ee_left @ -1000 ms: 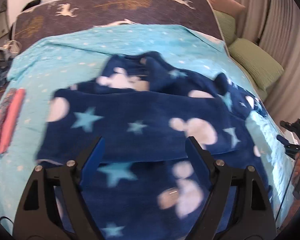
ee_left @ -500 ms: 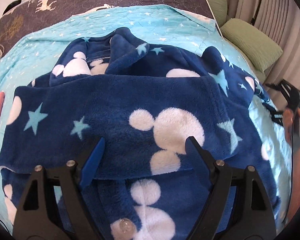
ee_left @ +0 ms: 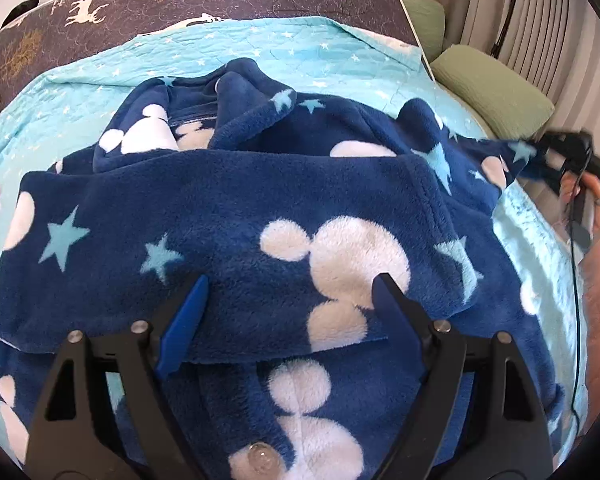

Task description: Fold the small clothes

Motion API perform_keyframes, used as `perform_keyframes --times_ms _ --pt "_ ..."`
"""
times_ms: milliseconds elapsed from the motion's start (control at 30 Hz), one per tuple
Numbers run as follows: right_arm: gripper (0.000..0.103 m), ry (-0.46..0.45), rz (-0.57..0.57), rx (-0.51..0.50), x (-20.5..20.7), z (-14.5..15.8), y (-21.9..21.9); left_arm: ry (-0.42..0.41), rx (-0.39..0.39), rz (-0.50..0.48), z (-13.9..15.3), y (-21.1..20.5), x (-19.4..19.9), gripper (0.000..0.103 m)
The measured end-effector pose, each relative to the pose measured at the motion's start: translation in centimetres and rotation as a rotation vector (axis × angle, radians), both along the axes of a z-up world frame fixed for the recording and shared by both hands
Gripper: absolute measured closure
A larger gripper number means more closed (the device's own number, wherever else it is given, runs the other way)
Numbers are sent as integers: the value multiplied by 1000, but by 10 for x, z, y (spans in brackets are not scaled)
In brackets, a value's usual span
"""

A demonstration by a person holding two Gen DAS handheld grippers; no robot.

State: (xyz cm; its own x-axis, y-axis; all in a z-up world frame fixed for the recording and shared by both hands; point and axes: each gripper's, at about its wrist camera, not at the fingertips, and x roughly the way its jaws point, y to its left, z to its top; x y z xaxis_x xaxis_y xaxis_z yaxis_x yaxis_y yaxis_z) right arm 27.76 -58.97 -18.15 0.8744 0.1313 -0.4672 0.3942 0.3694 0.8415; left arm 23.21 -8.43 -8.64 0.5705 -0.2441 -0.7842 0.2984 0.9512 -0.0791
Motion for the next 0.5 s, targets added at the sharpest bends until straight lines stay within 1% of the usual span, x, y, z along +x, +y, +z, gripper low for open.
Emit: perform_keyframes --times_ms 33,67,133,167,233,267,300,333,367,400,433,467,500 --pt "95 -30 25 -40 2 18 8 1 -10 2 1 2 -1 19" --pt "95 -72 70 -102 4 46 24 1 -22 5 3 5 -2 19" --pt "94 -148 178 -248 7 101 68 -4 -42 23 7 16 -7 19" --pt "93 -178 225 -315 8 123 91 -8 -53 36 9 23 -9 19" --pt "92 -243 341 -474 3 166 151 -16 -75 80 13 44 -15 19" --pt "92 -277 417 -569 -2 185 192 -18 -85 100 15 54 -17 19" --pt "91 -301 483 -637 -9 197 225 -19 -100 135 17 70 -21 19" --pt "90 -325 562 -696 -15 204 261 -20 -107 155 18 79 -23 19" --pt "90 -344 658 -739 -22 205 301 -23 -117 185 19 93 -26 19" --pt "89 -346 763 -763 -28 199 341 -25 -127 216 19 108 -30 19" --pt "86 -338 820 -766 -32 192 362 -23 -138 243 19 121 -34 19" --pt "84 -311 913 -764 -35 177 393 -17 -153 265 18 133 -36 19" --pt "78 -262 1007 -772 -39 155 423 -2 -186 298 16 149 -40 19"
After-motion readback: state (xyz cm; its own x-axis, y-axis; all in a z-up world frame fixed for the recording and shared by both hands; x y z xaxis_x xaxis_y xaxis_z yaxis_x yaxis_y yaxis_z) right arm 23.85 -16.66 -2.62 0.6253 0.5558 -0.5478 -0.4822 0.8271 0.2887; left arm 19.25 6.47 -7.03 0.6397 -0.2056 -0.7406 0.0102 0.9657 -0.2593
